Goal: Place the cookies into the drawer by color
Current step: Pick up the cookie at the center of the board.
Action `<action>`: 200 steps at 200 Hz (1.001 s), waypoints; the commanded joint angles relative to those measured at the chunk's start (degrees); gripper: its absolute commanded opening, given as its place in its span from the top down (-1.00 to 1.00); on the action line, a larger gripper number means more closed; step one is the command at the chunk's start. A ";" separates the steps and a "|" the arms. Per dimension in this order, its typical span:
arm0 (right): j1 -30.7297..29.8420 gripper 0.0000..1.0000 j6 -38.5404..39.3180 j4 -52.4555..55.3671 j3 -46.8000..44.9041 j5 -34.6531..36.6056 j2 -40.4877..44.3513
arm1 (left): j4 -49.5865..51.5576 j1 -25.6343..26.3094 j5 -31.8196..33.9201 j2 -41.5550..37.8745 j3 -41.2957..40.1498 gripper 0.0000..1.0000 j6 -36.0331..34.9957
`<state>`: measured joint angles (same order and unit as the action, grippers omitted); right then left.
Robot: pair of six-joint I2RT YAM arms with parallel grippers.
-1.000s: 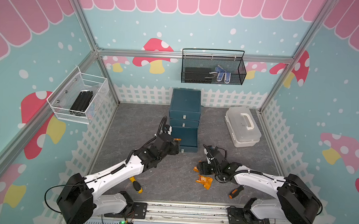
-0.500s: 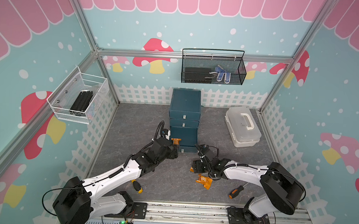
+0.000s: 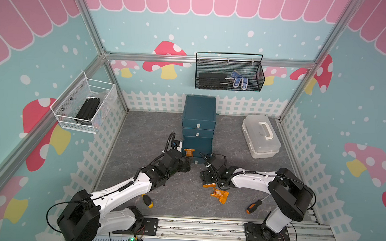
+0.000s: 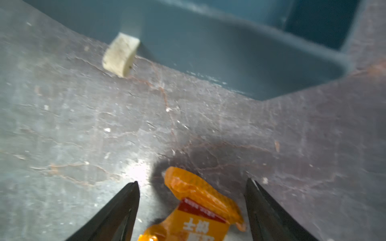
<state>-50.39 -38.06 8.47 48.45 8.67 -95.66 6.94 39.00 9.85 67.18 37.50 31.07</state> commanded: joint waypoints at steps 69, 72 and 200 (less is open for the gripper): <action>-1.42 -0.58 -1.69 3.75 -0.72 -0.64 0.53 | -2.80 -0.71 -2.45 0.22 -1.02 -0.48 0.75; -1.47 -0.58 -1.62 3.68 -0.56 -0.93 0.19 | -2.85 -0.83 -2.46 0.23 -1.10 -0.48 0.75; -2.82 0.18 -1.54 7.20 1.10 1.22 -0.54 | -3.72 -2.06 -2.90 -1.61 -3.15 -0.48 1.27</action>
<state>-52.80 -39.42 13.56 48.90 10.04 -95.22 5.13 37.60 7.44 66.26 35.42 31.31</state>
